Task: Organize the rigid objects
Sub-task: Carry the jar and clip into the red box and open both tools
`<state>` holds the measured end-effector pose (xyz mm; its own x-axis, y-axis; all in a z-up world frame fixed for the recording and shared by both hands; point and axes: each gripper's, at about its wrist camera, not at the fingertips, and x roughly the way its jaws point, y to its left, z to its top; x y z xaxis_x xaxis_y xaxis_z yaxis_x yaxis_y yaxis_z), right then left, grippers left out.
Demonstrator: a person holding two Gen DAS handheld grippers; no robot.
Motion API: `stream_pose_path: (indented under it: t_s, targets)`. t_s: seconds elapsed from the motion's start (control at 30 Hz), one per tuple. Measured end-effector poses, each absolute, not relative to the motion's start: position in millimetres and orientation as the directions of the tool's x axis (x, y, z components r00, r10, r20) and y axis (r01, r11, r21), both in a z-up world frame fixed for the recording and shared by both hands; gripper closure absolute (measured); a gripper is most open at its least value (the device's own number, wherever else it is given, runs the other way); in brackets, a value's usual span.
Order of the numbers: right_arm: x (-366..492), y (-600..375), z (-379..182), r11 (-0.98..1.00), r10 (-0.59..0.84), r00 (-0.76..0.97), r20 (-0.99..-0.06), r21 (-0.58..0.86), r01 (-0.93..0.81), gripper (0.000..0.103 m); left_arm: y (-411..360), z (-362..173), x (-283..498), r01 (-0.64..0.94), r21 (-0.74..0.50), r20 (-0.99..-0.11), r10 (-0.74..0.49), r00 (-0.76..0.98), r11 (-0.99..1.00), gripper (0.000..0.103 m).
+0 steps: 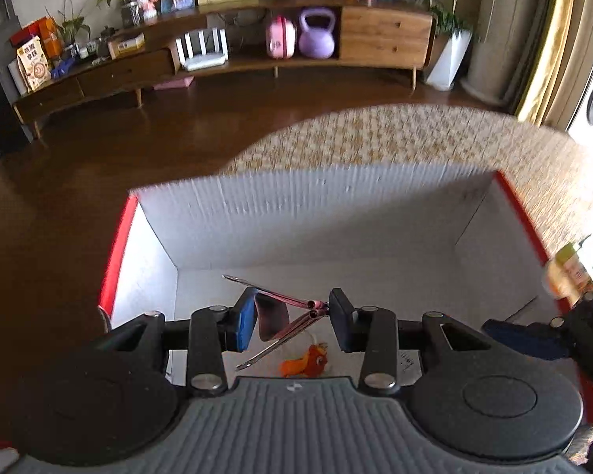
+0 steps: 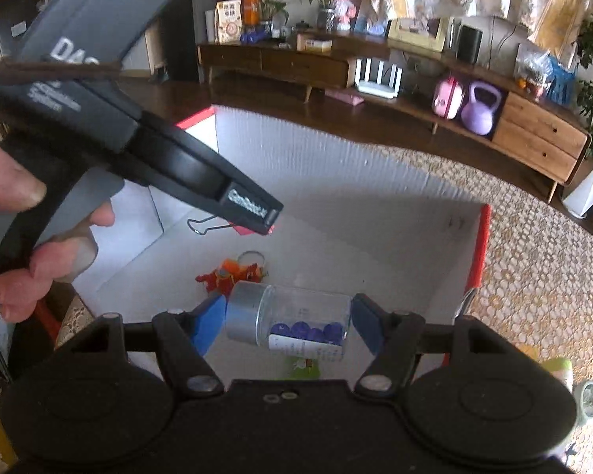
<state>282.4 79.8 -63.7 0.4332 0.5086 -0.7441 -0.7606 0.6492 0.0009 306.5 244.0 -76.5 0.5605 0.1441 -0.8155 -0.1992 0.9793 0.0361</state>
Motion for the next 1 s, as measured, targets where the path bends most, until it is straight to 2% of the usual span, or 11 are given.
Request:
stream_pose_path:
  t_s: [0.4, 0.8, 0.9, 0.93, 0.97, 1.0]
  targets:
    - [290.9, 83.6, -62.5, 0.665, 0.503, 0.414, -0.758, 0.034, -0.746, 0.033, 248.6, -102.3, 319.4, -0.184, 0.020, -0.878, 0.105, 0.467, 0.983, 0.064]
    - [296.8, 89.8, -63.3, 0.668, 0.498, 0.393, -0.773, 0.053, -0.743, 0.033, 242.6, -102.7, 322.6, -0.168, 0.041, -0.891, 0.112, 0.441, 0.985, 0.062]
    - [294.4, 88.9, -62.0, 0.661, 0.506, 0.391, -0.768, 0.055, -0.748, 0.027, 246.1, -101.5, 321.4, -0.177, 0.026, -0.892, 0.103, 0.441, 0.984, 0.051]
    - [292.6, 88.4, -61.1, 0.659, 0.508, 0.397, -0.765, 0.048, -0.750, 0.024, 245.8, -100.2, 320.1, -0.180, 0.025, -0.887, 0.105, 0.449, 0.983, 0.044]
    - [290.9, 87.7, -60.1, 0.658, 0.509, 0.402, -0.761, 0.043, -0.752, 0.023, 245.5, -98.0, 318.0, -0.182, 0.023, -0.881, 0.106, 0.462, 0.983, 0.038]
    - [290.0, 86.6, -59.1, 0.656, 0.514, 0.402, -0.758, 0.044, -0.754, 0.023, 245.3, -96.2, 316.8, -0.183, 0.019, -0.876, 0.104, 0.470, 0.983, 0.037]
